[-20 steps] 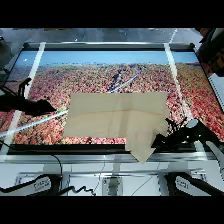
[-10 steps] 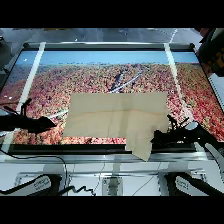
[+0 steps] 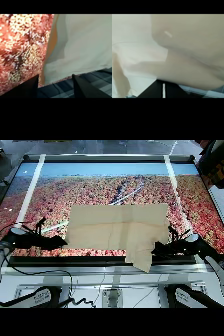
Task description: Fold the clothes and pants, and hang the long-sleeved shirts on hangers.
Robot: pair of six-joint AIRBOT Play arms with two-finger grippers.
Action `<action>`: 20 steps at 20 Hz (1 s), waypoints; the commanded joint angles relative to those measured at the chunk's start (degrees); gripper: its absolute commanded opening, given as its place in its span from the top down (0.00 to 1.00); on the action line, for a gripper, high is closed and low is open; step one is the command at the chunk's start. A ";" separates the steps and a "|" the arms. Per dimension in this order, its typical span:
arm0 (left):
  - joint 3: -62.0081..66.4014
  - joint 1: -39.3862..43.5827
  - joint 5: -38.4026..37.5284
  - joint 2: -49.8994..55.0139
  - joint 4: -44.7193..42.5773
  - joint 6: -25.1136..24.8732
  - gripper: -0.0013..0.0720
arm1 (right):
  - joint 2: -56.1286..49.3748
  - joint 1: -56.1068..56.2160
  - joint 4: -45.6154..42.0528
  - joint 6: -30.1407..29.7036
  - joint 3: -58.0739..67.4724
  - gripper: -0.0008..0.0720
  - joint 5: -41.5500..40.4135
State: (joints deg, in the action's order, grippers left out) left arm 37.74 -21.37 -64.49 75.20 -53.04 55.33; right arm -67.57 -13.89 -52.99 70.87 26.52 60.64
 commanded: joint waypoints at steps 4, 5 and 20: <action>0.33 4.94 1.64 1.75 1.05 -0.13 0.96 | 0.15 0.02 0.70 -0.61 1.73 0.97 3.56; 1.51 4.90 0.66 1.68 1.20 -0.13 0.96 | 0.55 0.00 0.70 -1.07 2.78 0.97 4.72; 10.08 -1.84 -5.05 -15.85 10.62 -2.19 0.96 | 33.42 0.02 5.88 16.13 7.63 0.97 -2.32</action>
State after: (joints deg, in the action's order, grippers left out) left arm 48.29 -24.08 -73.49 60.20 -47.99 53.15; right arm -37.32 -13.89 -50.81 83.94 34.04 68.42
